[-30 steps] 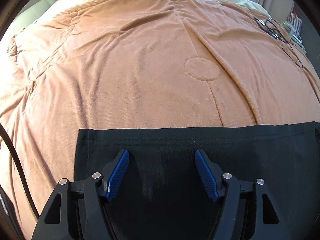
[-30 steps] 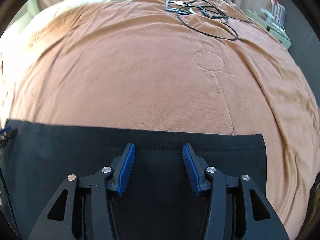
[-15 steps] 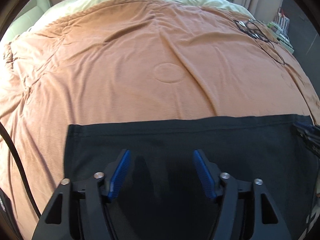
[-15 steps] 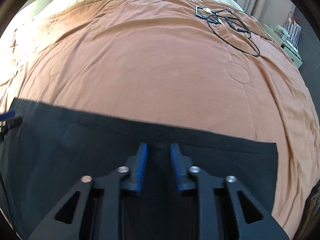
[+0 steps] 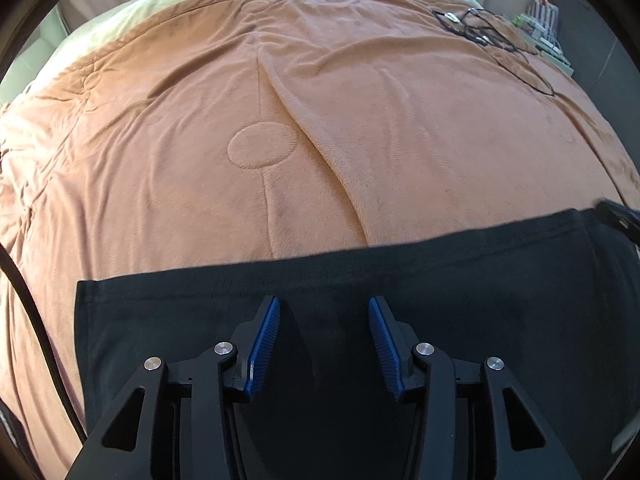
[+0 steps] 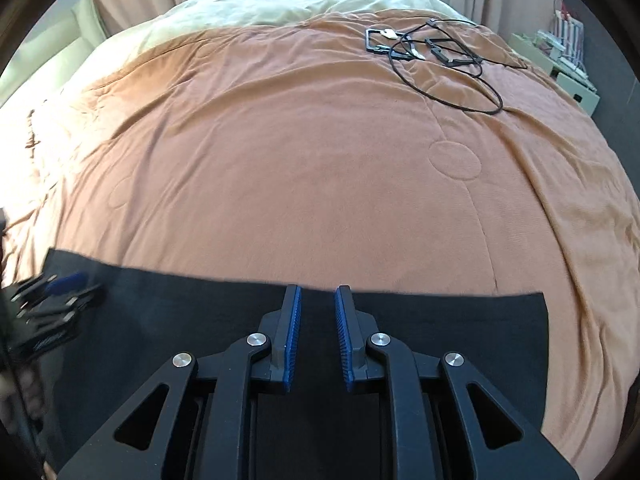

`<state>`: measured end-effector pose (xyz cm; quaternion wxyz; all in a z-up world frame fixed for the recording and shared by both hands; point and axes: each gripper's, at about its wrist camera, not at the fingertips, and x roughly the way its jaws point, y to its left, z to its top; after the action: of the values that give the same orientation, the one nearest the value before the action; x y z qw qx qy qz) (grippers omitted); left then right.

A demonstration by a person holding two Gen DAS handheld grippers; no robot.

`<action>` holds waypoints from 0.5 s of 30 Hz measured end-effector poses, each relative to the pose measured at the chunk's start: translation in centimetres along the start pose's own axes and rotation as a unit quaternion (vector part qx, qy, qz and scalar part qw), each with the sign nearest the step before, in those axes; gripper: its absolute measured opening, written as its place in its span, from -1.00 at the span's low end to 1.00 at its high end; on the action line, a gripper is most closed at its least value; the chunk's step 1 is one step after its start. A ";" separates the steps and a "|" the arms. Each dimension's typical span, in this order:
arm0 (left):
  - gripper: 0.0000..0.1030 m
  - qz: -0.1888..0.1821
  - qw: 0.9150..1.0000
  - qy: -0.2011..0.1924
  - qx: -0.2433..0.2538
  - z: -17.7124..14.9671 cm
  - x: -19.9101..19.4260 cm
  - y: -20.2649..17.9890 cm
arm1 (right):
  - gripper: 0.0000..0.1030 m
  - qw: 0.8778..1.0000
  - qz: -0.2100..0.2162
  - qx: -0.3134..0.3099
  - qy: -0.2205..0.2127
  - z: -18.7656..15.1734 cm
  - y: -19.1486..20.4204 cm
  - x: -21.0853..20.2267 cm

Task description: Fold small clothes

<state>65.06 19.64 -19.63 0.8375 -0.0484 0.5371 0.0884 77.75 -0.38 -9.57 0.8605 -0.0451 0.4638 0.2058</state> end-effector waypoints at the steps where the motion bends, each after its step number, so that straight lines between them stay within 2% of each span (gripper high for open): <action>1: -0.05 0.001 1.000 0.000 -0.005 0.1 0.1 0.1 | -0.61 1.000 0.011 -0.001 0.004 -0.3 -0.2 -0.4; 2: -0.02 0.004 1.000 0.001 -0.012 0.4 0.3 0.1 | -0.49 1.000 0.015 -0.001 0.009 -0.5 -0.5 -0.7; 4: -0.02 0.009 1.000 0.005 -0.026 1.0 0.3 0.1 | 0.29 1.000 0.012 0.000 0.007 -1.2 -0.9 -1.3; 9: -0.02 -0.001 0.999 -0.001 -0.041 0.1 -1.7 0.2 | 0.34 1.000 0.020 -0.010 0.013 -2.9 -0.9 -2.6; 13: -0.02 -0.007 0.999 0.004 -0.041 -1.9 -3.3 0.6 | 0.34 0.999 0.020 -0.014 0.035 -4.2 -0.6 -3.8; 15: -0.02 -0.024 0.999 0.019 -0.041 -3.3 -3.9 0.8 | 0.34 0.999 0.015 -0.017 0.048 -4.8 -0.3 -4.2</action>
<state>60.37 19.50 -17.40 0.8264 -0.0972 0.5474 0.0899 72.05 -3.26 -8.92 0.8331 -0.0629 0.5019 0.2239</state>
